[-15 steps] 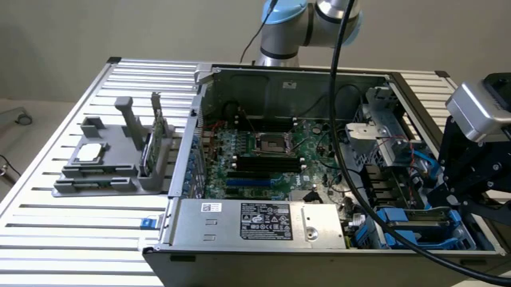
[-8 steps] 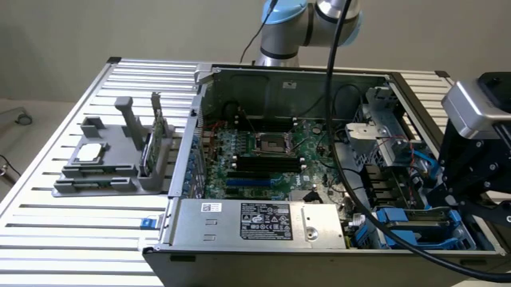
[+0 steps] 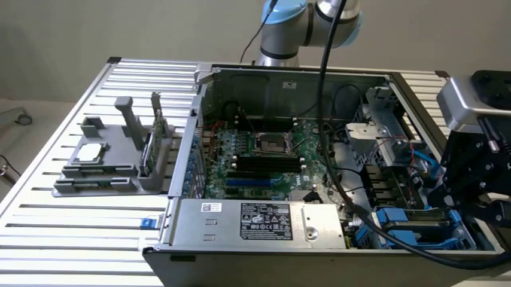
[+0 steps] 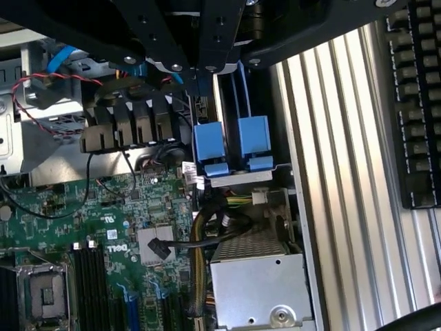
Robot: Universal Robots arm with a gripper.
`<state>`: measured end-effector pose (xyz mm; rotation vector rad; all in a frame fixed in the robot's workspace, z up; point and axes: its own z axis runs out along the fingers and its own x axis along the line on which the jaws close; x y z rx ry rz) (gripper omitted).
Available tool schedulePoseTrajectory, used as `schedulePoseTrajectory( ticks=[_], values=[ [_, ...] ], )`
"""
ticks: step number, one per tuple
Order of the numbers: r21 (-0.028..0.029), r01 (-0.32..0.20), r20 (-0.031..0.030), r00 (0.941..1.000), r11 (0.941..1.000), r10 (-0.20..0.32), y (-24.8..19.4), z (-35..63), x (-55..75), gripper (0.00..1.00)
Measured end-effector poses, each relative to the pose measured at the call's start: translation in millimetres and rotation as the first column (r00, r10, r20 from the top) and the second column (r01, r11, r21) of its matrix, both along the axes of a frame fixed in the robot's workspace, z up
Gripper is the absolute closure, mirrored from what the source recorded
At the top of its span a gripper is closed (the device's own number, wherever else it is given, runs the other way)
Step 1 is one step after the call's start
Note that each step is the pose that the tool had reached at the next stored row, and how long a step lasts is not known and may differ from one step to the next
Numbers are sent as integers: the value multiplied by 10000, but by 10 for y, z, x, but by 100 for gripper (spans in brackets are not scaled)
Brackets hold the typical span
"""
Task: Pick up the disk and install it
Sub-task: 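Insert the first disk wire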
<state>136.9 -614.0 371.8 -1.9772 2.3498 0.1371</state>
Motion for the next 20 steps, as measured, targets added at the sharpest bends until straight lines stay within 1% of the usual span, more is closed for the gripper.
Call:
schedulePoseTrajectory(
  ticks=[2, 5, 8, 10, 12, 14, 18, 19, 20],
  values=[
    [0, 365, 0, 9993, 9993, -365, 0, -7, 0, 89],
    [0, 909, 0, 9959, 9959, -909, 0, -17, 0, 89],
    [0, 1461, 0, 9893, 9893, -1461, 0, -28, 0, 89],
    [0, 1816, 0, 9834, 9834, -1816, 0, -35, 0, 89],
    [1, 2169, 0, 9762, 9762, -2169, 0, -43, 0, 89],
    [0, 2523, 0, 9676, 9676, -2523, 0, -50, 0, 89],
    [0, 3220, -6, 9467, 9467, -3220, 0, -62, 0, 89],
    [-4, 3366, -16, 9417, 9417, -3366, -1, -62, 0, 89],
    [-12, 3496, -38, 9369, 9369, -3496, -1, -62, 0, 89]
  ],
)
